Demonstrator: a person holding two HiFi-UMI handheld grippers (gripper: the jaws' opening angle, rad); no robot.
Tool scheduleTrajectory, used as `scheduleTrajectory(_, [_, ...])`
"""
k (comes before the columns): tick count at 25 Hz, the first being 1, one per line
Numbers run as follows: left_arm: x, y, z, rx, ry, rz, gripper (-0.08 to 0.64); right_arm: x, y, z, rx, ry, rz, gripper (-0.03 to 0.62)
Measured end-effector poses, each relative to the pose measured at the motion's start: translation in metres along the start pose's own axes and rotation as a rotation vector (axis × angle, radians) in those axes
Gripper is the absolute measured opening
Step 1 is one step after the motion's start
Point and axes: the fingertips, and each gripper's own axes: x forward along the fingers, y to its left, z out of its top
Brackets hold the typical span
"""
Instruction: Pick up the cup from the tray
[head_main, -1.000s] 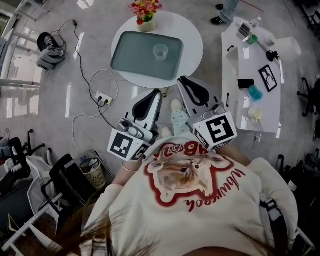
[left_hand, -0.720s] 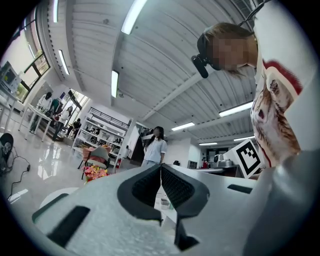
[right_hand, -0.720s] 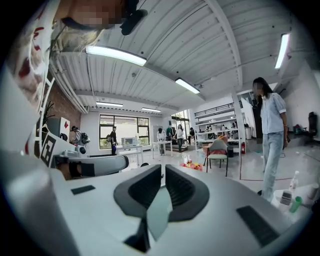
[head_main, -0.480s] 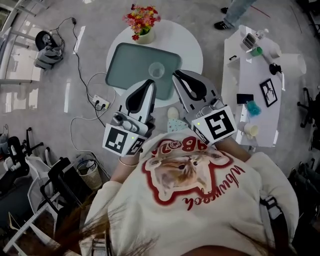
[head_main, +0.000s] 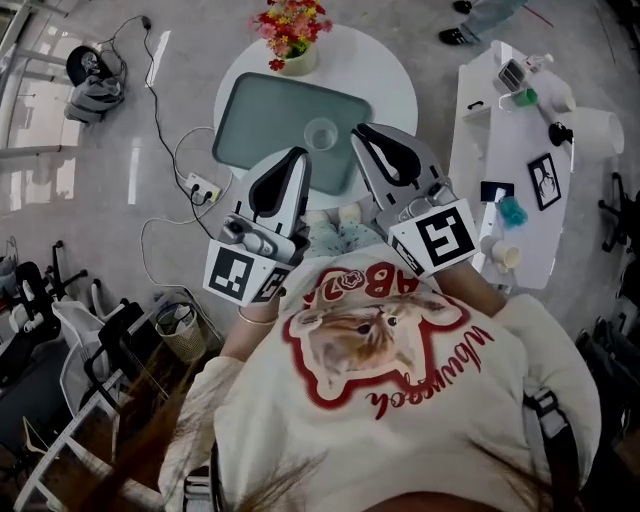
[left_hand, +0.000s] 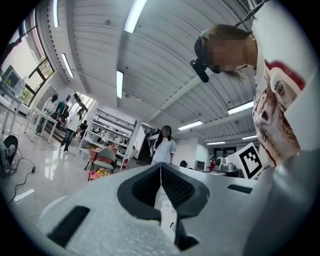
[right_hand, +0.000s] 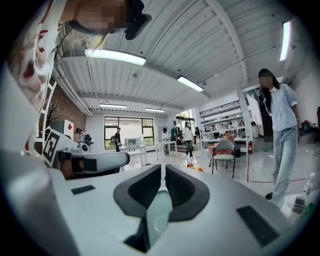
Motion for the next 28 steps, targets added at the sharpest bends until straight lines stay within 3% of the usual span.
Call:
scheduleTrajectory(11, [0.004, 0.023, -0.014, -0.045, 0.054, -0.033, 0.015, 0.016, 0.009, -0.021, -0.009, 0.016, -0.011, 0.046])
scheduleTrajectory(16, [0.001, 0.024, -0.021, -0.048, 0.049, -0.032, 0.015, 0.023, 0.017, -0.047, 0.023, 0.059, 0.037, 0.054])
scheduleTrajectory(24, [-0.012, 0.023, -0.030, -0.065, 0.060, -0.029, 0.015, 0.033, 0.023, -0.079, -0.012, 0.134, 0.083, 0.233])
scheduleTrajectory(28, [-0.016, 0.028, -0.034, -0.074, 0.077, -0.025, 0.014, 0.040, 0.026, -0.087, -0.036, 0.153, 0.099, 0.264])
